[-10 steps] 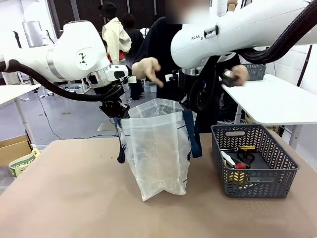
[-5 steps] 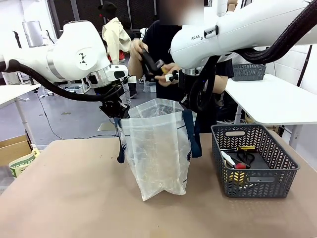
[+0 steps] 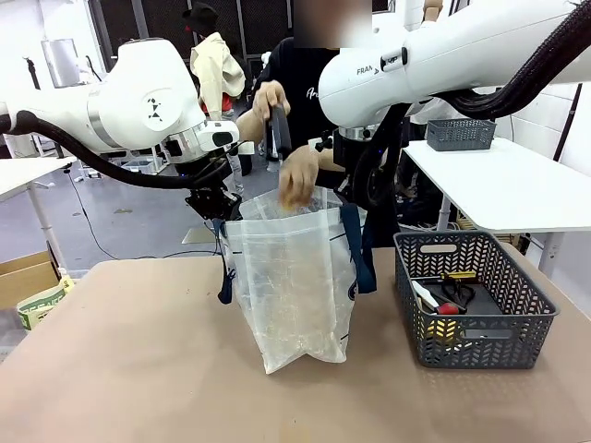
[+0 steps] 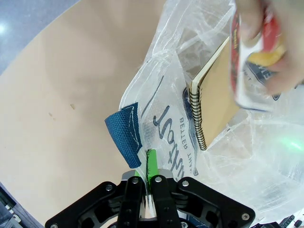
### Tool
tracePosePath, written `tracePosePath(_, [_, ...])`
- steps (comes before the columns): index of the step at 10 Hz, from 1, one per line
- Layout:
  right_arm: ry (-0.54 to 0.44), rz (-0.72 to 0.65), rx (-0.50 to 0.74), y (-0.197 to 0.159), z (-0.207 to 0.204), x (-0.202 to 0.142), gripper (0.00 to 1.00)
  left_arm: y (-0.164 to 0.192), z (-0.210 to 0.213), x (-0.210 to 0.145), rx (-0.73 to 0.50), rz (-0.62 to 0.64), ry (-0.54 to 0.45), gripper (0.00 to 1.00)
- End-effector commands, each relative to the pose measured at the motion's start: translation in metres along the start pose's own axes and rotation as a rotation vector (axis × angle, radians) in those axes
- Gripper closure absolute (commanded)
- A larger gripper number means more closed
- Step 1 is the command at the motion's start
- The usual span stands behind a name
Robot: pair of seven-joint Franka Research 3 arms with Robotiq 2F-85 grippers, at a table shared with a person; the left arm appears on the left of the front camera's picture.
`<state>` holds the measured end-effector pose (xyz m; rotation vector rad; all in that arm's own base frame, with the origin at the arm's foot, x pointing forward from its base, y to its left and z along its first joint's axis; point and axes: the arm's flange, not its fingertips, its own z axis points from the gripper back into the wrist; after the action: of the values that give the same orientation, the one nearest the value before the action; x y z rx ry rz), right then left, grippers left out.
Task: Transfer purchased items from the store into the shopping bag.
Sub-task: Move the Reusable shopping bag to the right side of the table.
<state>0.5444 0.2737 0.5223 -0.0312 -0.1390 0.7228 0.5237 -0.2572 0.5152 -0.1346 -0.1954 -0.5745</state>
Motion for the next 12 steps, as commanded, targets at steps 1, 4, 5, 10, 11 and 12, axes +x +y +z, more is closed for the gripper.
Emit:
tracePosePath(1, [0.002, -0.004, -0.001, -0.0002, -0.0003, -0.0002, 1.0, 0.0005, 0.0, -0.0001, 0.0, 0.007, 0.0, 1.0])
tracePosePath(4, [0.002, -0.004, -0.001, -0.0002, -0.0003, -0.0002, 1.0, 0.0005, 0.0, -0.0001, 0.0, 0.007, 0.0, 1.0])
tracePosePath(5, [0.002, -0.004, -0.001, -0.0002, -0.0003, -0.0002, 1.0, 0.0005, 0.0, -0.0001, 0.0, 0.007, 0.0, 1.0])
tracePosePath(10, [0.002, -0.004, -0.001, -0.0002, -0.0003, -0.0002, 1.0, 0.0005, 0.0, -0.0001, 0.0, 0.007, 0.0, 1.0])
tracePosePath(11, [0.002, -0.004, -0.001, -0.0002, -0.0003, -0.0002, 1.0, 0.0005, 0.0, -0.0001, 0.0, 0.007, 0.0, 1.0])
tracePosePath(12, [0.002, -0.004, -0.001, -0.0002, -0.0003, -0.0002, 1.0, 0.0005, 0.0, -0.0001, 0.0, 0.007, 0.0, 1.0])
